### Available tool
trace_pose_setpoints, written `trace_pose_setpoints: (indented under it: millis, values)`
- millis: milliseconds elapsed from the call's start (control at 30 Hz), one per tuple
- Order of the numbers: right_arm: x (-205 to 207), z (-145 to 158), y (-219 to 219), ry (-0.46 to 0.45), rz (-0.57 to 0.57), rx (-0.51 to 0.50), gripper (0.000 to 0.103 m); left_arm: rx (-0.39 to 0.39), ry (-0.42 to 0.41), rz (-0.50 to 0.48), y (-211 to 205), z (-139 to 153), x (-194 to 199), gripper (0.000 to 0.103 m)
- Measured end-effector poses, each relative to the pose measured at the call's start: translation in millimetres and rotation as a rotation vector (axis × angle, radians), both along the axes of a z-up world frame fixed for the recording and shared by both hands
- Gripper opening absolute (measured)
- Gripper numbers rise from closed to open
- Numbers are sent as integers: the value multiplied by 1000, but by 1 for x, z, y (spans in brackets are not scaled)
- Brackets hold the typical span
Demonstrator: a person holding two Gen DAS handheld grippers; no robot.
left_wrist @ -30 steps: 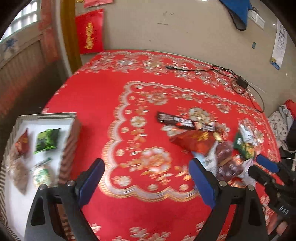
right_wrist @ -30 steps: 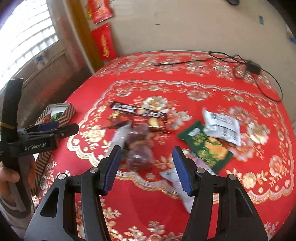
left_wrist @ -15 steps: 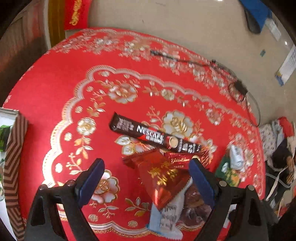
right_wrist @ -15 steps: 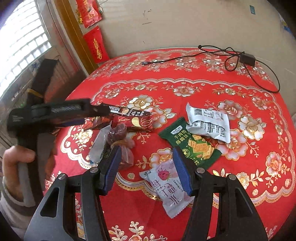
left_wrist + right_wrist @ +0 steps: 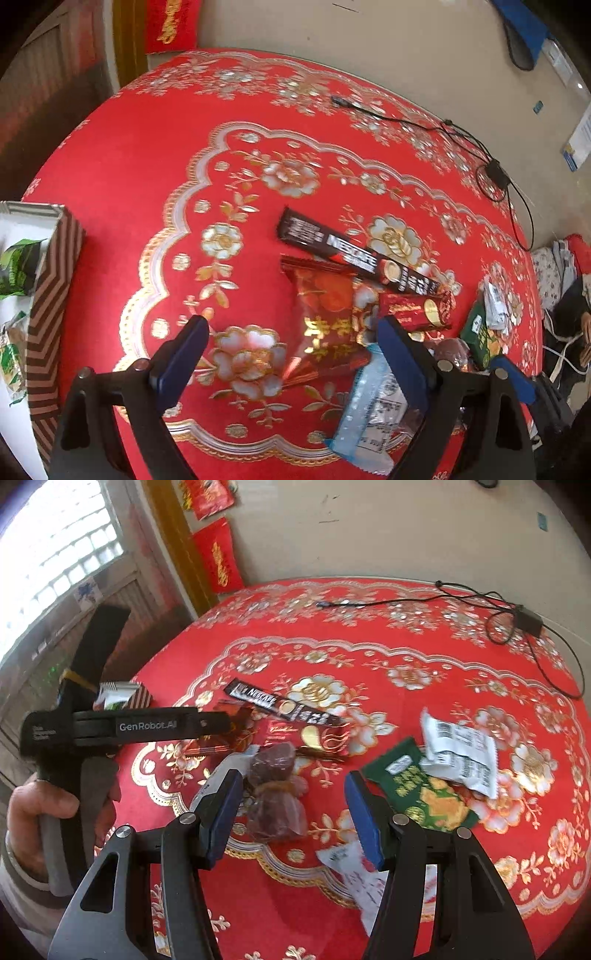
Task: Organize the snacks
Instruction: 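Grasp the red rose-print packet with the left tool while the right tool grasps the dates bag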
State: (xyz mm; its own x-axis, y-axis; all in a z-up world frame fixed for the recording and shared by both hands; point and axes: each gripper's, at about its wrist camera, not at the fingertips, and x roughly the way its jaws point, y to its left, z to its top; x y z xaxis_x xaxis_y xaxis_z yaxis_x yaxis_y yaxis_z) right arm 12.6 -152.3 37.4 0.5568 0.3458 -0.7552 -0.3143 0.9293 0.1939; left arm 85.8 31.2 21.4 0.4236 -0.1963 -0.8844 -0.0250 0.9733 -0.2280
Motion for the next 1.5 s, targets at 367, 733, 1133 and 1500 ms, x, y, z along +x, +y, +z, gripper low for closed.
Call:
trace_pose_setpoints:
  millis: [367,733,1133,1500]
  values:
    - [13,-12,17,23,57,-56,58,113,-45,-56,-17,-6,12,65]
    - [15,-31,37,19,111,-109,42,92,-74,-84,2,-3,-5,36]
    - [-16,4,24,-64,73,-33,37,45,-127,-72,29,22,-38,36]
    - [-28,21,64,-97,142,-15,37,51,-184,-27,68,44,-65,36]
